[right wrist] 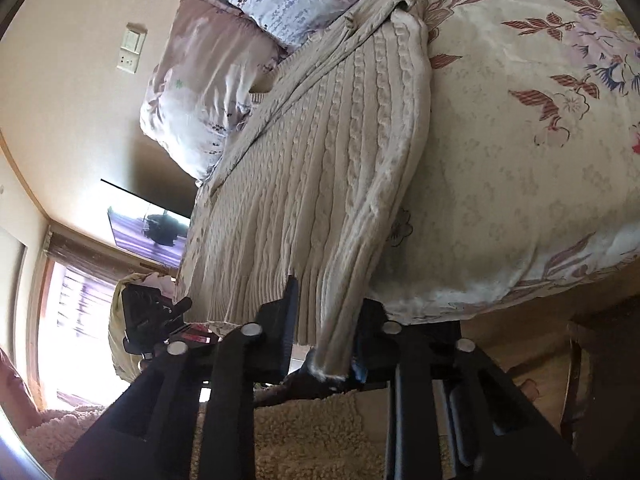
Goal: Fold small clothes
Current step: 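Grasp the ribbed hem with both tools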
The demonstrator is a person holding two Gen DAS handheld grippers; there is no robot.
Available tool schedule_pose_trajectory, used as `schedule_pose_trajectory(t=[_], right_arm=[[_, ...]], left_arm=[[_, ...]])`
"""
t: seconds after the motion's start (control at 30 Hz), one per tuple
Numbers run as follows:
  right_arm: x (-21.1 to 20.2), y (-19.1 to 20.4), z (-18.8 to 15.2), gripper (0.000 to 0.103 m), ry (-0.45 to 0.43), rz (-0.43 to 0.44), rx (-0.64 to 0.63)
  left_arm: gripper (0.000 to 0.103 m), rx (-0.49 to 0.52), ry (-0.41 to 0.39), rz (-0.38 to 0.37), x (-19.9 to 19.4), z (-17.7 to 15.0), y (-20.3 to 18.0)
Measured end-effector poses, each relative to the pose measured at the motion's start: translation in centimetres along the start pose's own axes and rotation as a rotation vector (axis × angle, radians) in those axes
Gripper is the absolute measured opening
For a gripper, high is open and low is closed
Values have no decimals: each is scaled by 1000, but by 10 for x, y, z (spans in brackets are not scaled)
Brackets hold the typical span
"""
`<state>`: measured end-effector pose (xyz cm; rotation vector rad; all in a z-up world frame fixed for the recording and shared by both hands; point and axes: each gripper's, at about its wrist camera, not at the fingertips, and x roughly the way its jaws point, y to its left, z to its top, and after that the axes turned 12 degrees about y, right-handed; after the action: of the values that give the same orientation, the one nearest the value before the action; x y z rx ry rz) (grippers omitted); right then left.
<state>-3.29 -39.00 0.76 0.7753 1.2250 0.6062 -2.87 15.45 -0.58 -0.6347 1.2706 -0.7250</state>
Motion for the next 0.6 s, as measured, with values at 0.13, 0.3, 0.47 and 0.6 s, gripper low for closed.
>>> schedule_pose_trajectory(t=[0.13,0.3,0.47,0.6], right_arm=[[-4,9,-1,9,-49,-30,-41],[-25,42,2,8,-216,-120,-154],[-43,63,6,8,-376,-203,-232],[-51,74,14,8,-484,-268,-263]], left_arm=[[7,-24,15,5,8,-2,4],[6,13,-62,13,-8,3,-5],[6,51,-169,64,-33,20,-18],[6,72,-241,90,-51,34,-28]])
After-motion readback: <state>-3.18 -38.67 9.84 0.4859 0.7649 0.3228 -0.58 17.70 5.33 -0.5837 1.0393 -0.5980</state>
